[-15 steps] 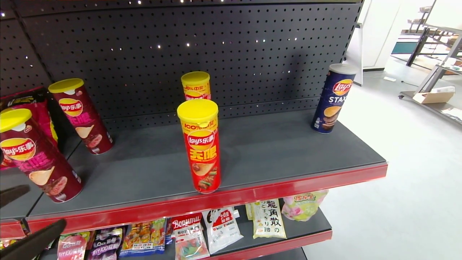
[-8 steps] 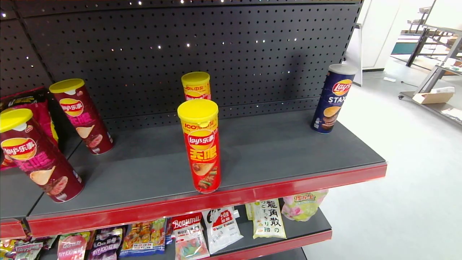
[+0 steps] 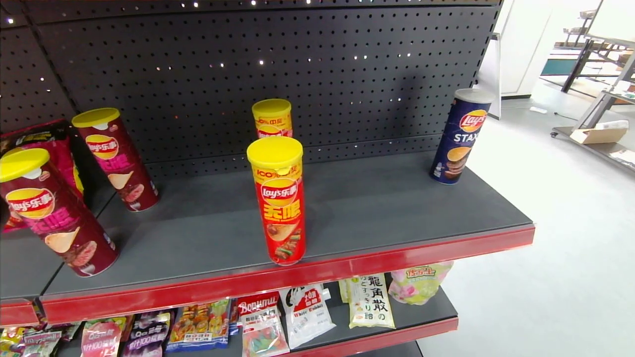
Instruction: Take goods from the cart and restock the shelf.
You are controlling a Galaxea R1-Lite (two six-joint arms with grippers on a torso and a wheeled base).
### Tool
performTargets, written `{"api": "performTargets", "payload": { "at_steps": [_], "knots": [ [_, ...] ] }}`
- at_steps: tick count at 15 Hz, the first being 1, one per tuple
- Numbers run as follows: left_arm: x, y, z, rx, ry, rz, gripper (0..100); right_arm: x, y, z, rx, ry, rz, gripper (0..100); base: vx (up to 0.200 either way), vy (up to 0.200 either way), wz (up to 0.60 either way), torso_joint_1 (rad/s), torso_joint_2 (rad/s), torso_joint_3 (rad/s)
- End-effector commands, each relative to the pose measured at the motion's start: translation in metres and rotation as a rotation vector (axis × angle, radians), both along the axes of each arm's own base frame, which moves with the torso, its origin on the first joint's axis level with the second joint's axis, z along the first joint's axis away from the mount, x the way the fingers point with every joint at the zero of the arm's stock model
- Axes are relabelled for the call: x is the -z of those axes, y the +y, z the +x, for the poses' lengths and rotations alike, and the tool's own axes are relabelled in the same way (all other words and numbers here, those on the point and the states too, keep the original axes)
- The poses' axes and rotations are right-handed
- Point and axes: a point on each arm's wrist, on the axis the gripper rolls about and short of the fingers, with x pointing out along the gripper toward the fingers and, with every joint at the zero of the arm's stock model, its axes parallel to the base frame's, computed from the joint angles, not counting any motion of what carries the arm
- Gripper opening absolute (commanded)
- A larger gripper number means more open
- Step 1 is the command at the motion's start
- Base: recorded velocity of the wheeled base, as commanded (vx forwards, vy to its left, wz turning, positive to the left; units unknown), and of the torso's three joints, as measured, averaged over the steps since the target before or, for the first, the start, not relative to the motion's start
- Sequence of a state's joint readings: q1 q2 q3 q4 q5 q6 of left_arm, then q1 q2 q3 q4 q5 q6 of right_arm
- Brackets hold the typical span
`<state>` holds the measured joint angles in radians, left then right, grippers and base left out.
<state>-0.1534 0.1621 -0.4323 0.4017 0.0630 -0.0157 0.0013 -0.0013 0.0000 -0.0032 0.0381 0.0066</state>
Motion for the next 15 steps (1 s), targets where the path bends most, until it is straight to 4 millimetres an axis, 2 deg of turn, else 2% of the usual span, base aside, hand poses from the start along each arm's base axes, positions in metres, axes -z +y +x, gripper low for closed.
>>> {"api": "performTargets", "payload": {
  "at_steps": [1, 3, 7, 11, 14, 15],
  "knots": [
    [0.004, 0.0, 0.002, 0.0, 0.014, 0.003, 100, 0.0, 0.0, 0.0, -0.001, 0.001, 0.0, 100, 0.0, 0.0, 0.6, -0.002, 0.0, -0.002],
    [0.007, 0.0, 0.003, 0.002, 0.026, 0.004, 100, 0.0, 0.0, 0.0, -0.001, 0.003, -0.004, 100, 0.0, 0.0, 0.6, 0.007, 0.0, 0.005],
    [0.023, 0.0, 0.0, 0.016, 0.018, 0.008, 100, 0.0, 0.0, 0.0, -0.001, 0.001, 0.0, 100, 0.0, 0.0, 0.0, 0.0, 0.0, 0.0],
    [0.034, -0.003, 0.01, 0.075, -0.004, -0.009, 100, 0.0, 0.0, 0.0, -0.002, 0.001, -0.002, 100, 0.0, 0.0, 0.0, 0.0, 0.0, 0.0],
    [0.058, -0.005, 0.025, 0.057, -0.058, -0.011, 100, 0.0, 0.0, 0.0, -0.004, 0.001, -0.002, 100, 0.0, 0.0, 0.0, 0.0, 0.0, 0.0],
    [0.071, -0.005, 0.031, 0.021, -0.082, -0.008, 100, 0.0, 0.0, 0.0, -0.004, 0.001, -0.005, 100, 0.0, 0.0, 0.0, 0.0, 0.0, 0.0]
  ]
}}
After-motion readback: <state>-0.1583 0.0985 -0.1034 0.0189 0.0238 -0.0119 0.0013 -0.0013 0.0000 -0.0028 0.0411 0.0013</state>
